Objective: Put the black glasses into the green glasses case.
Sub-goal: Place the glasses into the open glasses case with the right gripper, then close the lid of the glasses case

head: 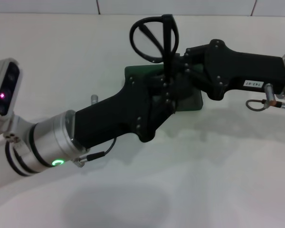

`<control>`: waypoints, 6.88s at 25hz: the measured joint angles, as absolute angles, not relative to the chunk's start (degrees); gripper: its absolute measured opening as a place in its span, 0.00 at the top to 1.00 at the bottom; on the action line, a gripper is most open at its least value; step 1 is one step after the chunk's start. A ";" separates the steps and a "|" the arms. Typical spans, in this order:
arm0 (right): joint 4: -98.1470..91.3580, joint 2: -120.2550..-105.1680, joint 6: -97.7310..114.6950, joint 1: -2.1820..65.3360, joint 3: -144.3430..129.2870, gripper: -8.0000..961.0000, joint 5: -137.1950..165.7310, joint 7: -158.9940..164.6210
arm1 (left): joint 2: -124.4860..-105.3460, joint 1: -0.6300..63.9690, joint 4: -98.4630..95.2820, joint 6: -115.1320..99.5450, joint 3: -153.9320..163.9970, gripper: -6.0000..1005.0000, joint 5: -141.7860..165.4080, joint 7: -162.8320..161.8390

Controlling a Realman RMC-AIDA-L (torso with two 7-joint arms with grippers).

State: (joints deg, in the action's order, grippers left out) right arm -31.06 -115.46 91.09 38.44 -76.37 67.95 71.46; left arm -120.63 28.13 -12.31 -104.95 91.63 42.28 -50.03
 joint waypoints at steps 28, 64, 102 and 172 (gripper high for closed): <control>-56.27 -116.23 69.90 57.28 -91.62 0.94 131.38 116.08 | -118.68 16.19 -12.30 -107.02 88.84 0.95 43.22 -48.28; -55.44 -116.28 52.79 57.71 -111.31 0.94 138.52 115.41 | -119.00 18.40 -10.81 -105.90 88.33 0.95 42.65 -47.74; -83.38 -116.11 69.90 20.17 -87.50 0.86 106.07 108.83 | -108.12 23.47 -15.69 -103.95 77.39 0.94 45.57 -57.07; -40.48 -115.40 98.65 14.61 -54.22 0.85 89.80 75.96 | -117.50 51.20 -25.57 -65.49 73.40 0.79 111.17 -91.66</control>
State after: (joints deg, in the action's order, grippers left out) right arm -40.48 -115.40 98.65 14.61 -54.22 89.80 75.96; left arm -117.50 51.20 -25.57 -65.49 73.40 111.17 -91.66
